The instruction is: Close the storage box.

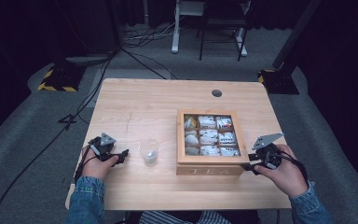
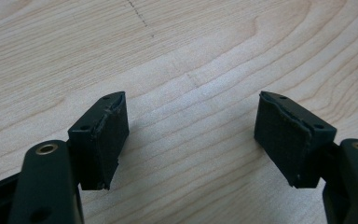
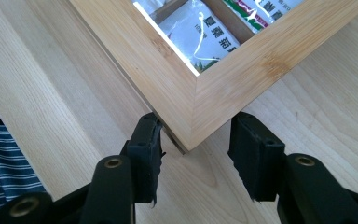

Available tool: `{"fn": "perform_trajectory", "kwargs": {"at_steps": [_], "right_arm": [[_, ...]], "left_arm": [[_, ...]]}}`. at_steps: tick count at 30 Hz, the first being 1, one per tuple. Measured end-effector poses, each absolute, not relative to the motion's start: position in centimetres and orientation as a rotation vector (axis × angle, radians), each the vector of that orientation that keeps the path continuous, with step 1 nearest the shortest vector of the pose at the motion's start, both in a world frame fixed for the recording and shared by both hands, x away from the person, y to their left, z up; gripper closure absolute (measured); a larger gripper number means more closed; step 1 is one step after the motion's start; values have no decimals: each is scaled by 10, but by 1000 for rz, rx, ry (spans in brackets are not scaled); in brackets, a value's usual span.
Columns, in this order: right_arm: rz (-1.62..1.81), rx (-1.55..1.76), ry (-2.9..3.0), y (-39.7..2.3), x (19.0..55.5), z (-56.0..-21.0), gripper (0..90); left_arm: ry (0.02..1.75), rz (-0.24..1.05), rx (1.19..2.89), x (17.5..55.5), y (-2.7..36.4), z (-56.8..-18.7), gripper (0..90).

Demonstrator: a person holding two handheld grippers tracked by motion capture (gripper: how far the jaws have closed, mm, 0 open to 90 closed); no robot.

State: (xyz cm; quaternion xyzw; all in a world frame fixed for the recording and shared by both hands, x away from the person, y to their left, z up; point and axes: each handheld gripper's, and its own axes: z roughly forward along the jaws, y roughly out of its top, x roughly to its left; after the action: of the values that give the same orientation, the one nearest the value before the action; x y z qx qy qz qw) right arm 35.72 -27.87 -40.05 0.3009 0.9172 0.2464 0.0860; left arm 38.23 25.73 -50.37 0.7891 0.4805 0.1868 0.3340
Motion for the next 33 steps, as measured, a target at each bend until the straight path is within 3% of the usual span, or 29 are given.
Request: {"fn": "perform_trajectory", "kwargs": {"at_steps": [18,33], "right_arm": [[711,914,2781,-279,361,-409,523],[829,930,2702,-287,360,-397,361]], "left_arm": [[1255,486,2062,383,257,-504,263],[1254,484,2061,383,257,-504,261]]}}
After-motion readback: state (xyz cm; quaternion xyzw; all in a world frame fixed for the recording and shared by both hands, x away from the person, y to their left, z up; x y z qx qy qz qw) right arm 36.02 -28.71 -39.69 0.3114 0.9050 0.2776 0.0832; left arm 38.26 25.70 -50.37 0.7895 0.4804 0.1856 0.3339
